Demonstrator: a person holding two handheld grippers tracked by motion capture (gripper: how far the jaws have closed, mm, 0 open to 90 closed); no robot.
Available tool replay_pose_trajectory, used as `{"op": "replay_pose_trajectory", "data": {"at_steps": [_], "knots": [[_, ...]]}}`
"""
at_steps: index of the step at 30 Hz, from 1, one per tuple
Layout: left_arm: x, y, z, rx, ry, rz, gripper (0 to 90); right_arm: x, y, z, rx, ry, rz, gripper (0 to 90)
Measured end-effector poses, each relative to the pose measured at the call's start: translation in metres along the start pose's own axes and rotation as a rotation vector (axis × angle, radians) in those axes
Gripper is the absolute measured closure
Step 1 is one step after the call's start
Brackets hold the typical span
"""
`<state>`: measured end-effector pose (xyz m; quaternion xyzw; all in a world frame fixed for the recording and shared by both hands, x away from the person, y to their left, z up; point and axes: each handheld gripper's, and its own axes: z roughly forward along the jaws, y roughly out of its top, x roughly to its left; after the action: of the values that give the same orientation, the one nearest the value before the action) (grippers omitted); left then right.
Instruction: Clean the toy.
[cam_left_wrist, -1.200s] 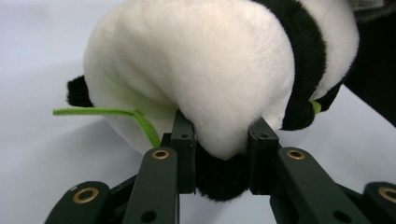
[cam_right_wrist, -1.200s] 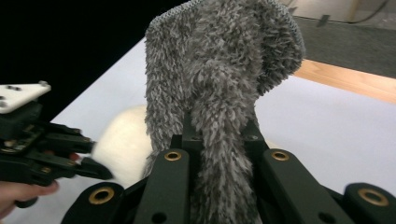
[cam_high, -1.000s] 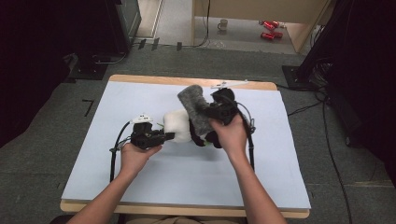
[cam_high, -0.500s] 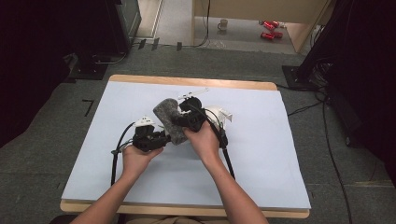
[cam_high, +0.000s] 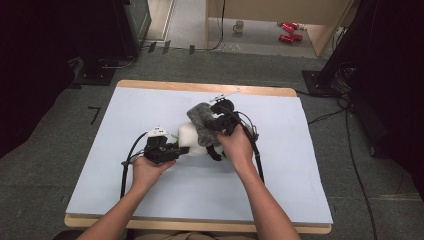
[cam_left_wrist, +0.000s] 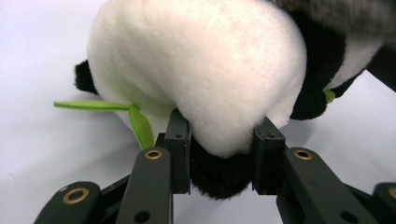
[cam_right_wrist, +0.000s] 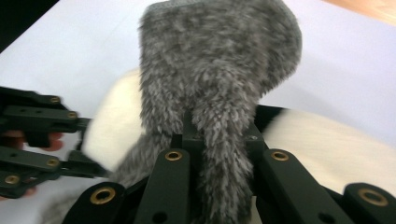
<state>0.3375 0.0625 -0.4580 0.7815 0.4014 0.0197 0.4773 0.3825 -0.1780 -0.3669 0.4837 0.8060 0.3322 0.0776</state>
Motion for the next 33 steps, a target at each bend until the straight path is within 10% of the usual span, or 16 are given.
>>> {"op": "replay_pose_trajectory", "data": {"at_steps": [9,21,33], "knots": [[0.002,0.0,0.0,0.003,-0.003,-0.004,66.3,-0.041,-0.01,-0.024,-0.043,0.003,0.094,79.5],[0.001,0.0,0.0,0.007,0.009,-0.006,66.3,-0.06,-0.016,-0.049,-0.069,-0.06,0.133,79.7],[0.0,0.002,-0.002,-0.007,0.004,-0.033,66.4,0.012,0.026,-0.041,-0.111,0.093,0.006,79.9]]}}
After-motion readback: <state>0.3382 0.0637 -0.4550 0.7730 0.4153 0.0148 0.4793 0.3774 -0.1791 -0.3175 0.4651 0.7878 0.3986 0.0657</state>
